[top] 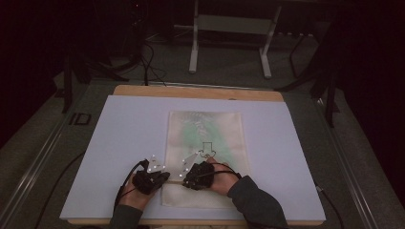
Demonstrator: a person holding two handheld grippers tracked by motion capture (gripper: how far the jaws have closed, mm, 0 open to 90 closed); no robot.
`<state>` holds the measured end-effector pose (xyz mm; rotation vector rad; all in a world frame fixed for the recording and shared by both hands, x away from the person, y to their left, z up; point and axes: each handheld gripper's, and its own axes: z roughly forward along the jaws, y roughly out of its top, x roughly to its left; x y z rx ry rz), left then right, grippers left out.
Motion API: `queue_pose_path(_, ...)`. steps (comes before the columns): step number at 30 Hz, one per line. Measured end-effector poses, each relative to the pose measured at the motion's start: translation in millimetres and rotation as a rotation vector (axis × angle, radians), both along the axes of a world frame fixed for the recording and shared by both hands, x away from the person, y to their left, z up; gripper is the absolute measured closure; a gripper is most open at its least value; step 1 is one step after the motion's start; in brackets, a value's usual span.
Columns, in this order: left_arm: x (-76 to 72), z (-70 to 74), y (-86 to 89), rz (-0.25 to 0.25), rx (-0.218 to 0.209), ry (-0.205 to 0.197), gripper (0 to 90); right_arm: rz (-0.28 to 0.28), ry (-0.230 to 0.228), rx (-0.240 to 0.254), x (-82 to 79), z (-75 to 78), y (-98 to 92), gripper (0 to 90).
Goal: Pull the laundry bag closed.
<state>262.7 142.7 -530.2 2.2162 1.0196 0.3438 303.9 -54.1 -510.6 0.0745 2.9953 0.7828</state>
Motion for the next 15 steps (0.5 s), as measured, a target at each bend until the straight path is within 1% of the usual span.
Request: queue_pose_path(15, 0.1, 0.0, 0.1, 0.0, -0.002, 0.002, 89.4, 0.003, -0.002, -0.005, -0.1, 0.4, -3.0, 82.5)
